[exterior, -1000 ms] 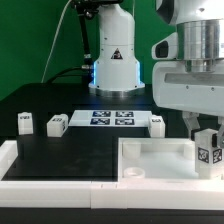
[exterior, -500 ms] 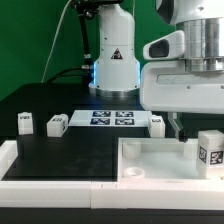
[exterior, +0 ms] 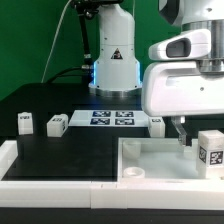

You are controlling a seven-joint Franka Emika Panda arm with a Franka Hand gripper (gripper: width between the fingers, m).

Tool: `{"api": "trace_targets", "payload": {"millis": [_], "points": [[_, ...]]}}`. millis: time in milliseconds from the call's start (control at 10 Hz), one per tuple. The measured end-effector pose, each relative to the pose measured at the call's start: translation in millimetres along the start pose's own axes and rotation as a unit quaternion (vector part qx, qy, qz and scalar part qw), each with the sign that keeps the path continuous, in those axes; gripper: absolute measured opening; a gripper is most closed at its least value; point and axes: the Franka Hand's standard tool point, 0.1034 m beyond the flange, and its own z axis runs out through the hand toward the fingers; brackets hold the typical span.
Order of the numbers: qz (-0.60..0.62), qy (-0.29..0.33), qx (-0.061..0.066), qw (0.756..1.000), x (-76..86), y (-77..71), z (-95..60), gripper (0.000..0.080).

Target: Assemble one leg

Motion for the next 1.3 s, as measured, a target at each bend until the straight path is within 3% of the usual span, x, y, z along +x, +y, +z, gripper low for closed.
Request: {"api": "trace_targets", "payload": {"millis": [100,200,300,400,500,800,1300], "points": [[0.0,0.0,0.0,1.0,-0.2,0.3,0.3,0.0649],[0.001,0.0,0.0,1.0,-0.2,0.2,0.4,0.0535],[0.007,0.0,0.0,1.0,-0.3,0.1,0.4,0.0535],[0.016,0.0,0.0,1.0,-0.3,0.1,0.5,0.0353],[0.017,0.0,0.0,1.0,-0.2,0.2,0.5,0.029],[0.197,0.002,-0.005,0.98,-0.5,0.5,0.5,0.029],[0.526,-0.001,-0.012,0.85,-3.4,0.3,0.1,0.0291]]}}
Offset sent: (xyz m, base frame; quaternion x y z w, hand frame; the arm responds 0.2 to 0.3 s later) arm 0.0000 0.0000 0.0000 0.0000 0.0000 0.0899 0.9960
